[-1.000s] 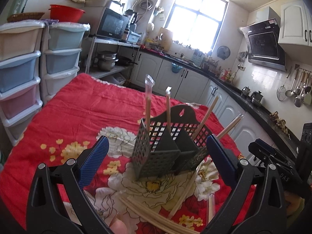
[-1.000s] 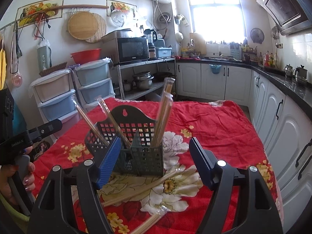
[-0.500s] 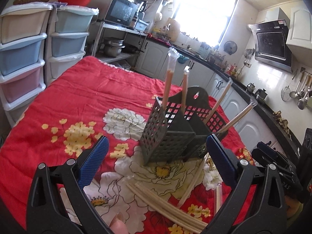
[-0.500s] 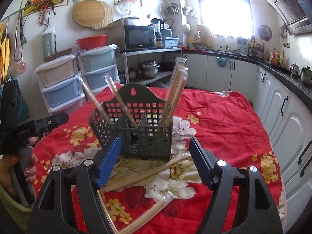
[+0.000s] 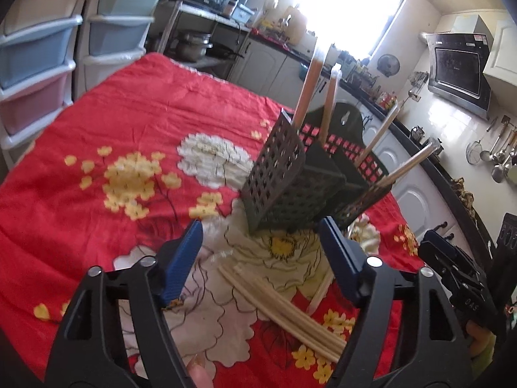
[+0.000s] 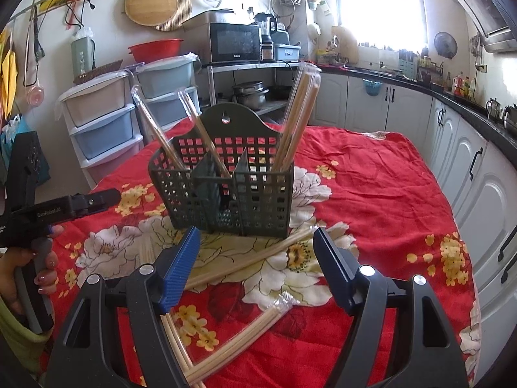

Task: Organize utensils
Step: 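Grasp a wooden chopstick with the left gripper while the right gripper grasps another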

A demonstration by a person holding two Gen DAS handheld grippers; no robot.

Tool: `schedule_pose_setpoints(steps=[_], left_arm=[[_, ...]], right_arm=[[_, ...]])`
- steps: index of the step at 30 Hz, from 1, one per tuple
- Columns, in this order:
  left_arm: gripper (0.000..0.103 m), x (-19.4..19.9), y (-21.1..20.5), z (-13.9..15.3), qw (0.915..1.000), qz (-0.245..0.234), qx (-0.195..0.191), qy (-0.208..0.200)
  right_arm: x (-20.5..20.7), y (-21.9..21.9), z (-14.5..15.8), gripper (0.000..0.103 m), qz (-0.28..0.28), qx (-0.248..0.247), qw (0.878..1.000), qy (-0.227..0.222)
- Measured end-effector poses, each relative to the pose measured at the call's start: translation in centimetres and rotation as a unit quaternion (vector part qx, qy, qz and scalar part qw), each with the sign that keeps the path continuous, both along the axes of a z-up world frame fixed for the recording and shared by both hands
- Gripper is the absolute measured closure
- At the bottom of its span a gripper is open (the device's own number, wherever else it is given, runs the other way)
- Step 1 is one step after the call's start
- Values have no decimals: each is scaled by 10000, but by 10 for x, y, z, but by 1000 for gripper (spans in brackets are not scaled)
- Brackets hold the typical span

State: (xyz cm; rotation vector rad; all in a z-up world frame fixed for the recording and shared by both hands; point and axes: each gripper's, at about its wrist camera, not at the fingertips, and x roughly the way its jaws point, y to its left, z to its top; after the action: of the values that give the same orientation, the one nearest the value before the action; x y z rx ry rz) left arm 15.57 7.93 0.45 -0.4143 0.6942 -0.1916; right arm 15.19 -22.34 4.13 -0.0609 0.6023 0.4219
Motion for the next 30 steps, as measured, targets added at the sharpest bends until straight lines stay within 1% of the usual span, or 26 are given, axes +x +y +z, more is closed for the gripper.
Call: schedule_pose_setpoints(steps=[6,10,12,13,15,17,18,20,23,25,30], left_arm=[[56,1,-2,-20,9993,-116,-84,346],[62,0,1,-34,9982,-108,-143,572],[66,0,4,-40,9976,-56,-168,673],[67,1,6,-42,9972,-41,-196,725],[68,3,10,-46,9964,-11,-263,801],[69,4,11,-49,9958,-8,-328,856],[69,6,12,-51,9952,-5,-375,899],[72,8,15,-55,9940,2,-485,979],[75,11,18,-61,9920,29,-658,1081],[79,16,22,-67,9894,27,-850,1176],[80,25,25,-73,9860,47,-1073,1278]], right_arm=[[-1,1,-11,33,21,-58,9999,145],[-3,1,-21,33,58,-105,9995,302],[-5,4,-26,37,132,-117,9991,375],[-6,6,-27,41,185,-132,9989,406],[-8,12,-32,45,336,-191,9981,478],[-10,21,-36,52,525,-240,9968,550],[-11,26,-37,54,608,-252,9961,590],[-12,35,-41,61,816,-257,9939,694],[-13,49,-48,68,1100,-327,9898,848],[-13,57,-54,70,1266,-339,9863,1001],[-14,75,-65,72,1617,-344,9776,1300]])
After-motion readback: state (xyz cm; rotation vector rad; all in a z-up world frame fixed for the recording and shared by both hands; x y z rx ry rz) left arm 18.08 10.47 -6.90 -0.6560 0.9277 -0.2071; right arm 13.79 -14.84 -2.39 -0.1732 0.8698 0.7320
